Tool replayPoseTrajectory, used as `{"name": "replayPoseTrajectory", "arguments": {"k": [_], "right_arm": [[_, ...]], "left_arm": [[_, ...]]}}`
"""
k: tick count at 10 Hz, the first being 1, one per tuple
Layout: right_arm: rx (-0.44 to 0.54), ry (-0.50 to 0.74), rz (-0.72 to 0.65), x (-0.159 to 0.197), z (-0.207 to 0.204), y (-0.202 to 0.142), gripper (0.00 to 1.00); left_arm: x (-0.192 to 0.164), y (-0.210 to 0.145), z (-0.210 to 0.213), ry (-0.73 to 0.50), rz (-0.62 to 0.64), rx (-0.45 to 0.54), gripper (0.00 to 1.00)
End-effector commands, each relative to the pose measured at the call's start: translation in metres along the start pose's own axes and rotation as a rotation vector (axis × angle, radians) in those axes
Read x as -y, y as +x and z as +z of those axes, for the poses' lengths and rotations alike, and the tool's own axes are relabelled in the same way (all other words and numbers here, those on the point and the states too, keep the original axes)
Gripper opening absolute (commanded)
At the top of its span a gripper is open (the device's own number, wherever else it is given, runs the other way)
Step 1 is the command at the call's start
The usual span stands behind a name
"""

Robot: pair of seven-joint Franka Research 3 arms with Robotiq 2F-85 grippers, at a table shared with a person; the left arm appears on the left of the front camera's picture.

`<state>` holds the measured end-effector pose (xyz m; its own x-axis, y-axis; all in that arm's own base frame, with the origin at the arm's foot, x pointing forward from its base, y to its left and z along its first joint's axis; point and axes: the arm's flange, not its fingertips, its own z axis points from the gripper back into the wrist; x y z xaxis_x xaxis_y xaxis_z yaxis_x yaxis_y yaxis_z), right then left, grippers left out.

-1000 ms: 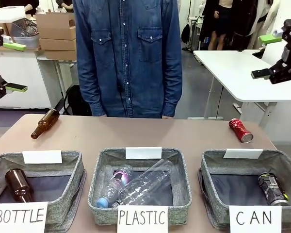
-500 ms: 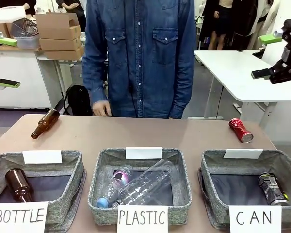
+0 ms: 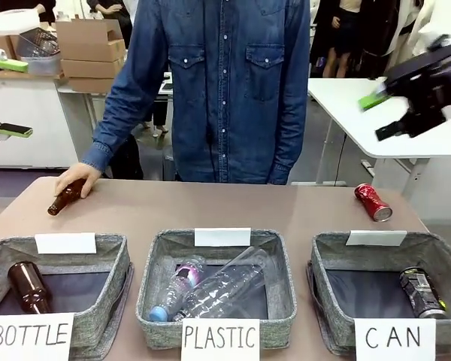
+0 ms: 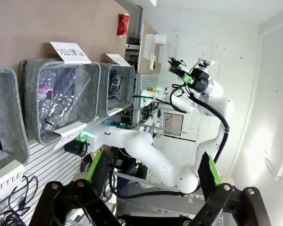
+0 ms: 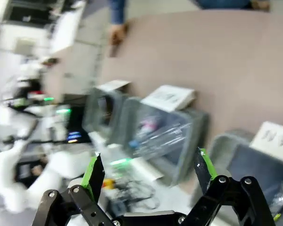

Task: Sort the can waste into the basket.
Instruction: Pick up the can waste from the table and place it in the right Fabric basket.

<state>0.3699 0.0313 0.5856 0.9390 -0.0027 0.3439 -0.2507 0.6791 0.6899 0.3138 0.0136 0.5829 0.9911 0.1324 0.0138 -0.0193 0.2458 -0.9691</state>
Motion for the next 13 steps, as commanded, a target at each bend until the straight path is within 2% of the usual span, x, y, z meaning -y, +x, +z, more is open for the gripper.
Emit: {"name": "replayPoseTrajectory", "arguments": {"k": [1,2,3,4,5,6,7,8,9,10,11,12,13], "right_arm": [[-0.063,-1.113,0.0,0.019,-0.027,0.027,1.0],[-0.121,-1.205,0.018,0.034,-0.029,0.031,1.0],[-0.157,-1.308,-0.041,0.048,-0.028,0.031,1.0],[-0.131,-1.323,-0.106,0.056,-0.02,0.027,1.0],[-0.027,-1.292,-0.187,0.056,-0.004,0.021,1.0],[0.009,-0.656,0.132,0.052,-0.026,0.032,1.0],[0.009,-0.656,0.132,0.052,-0.026,0.032,1.0],[0.033,-0.815,0.1,0.066,-0.012,0.029,1.0],[-0.108,-0.822,0.167,0.081,-0.026,0.042,1.0],[-0.176,-0.813,0.112,0.132,-0.046,0.075,1.0],[-0.225,-0.805,0.099,0.168,-0.073,0.094,1.0],[-0.235,-0.758,0.116,0.19,-0.101,0.104,1.0],[-0.284,-0.8,0.076,0.212,-0.123,0.114,1.0]], "left_arm": [[-0.001,-0.004,0.002,0.006,-0.004,-0.01,1.0],[-0.001,-0.004,0.002,0.006,-0.004,-0.01,1.0],[-0.001,-0.004,0.002,0.006,-0.004,-0.01,1.0],[-0.001,-0.004,0.002,0.006,-0.004,-0.01,1.0],[-0.001,-0.004,0.002,0.006,-0.004,-0.01,1.0],[-0.001,-0.004,0.002,0.006,-0.004,-0.01,1.0],[-0.001,-0.004,0.002,0.006,-0.004,-0.01,1.0],[-0.001,-0.004,0.002,0.006,-0.004,-0.01,1.0],[-0.001,-0.004,0.002,0.006,-0.004,-0.01,1.0],[-0.001,-0.004,0.002,0.006,-0.004,-0.01,1.0],[-0.001,-0.004,0.002,0.006,-0.004,-0.01,1.0],[-0.001,-0.004,0.002,0.006,-0.004,-0.01,1.0],[-0.001,-0.004,0.002,0.006,-0.004,-0.01,1.0]]}}
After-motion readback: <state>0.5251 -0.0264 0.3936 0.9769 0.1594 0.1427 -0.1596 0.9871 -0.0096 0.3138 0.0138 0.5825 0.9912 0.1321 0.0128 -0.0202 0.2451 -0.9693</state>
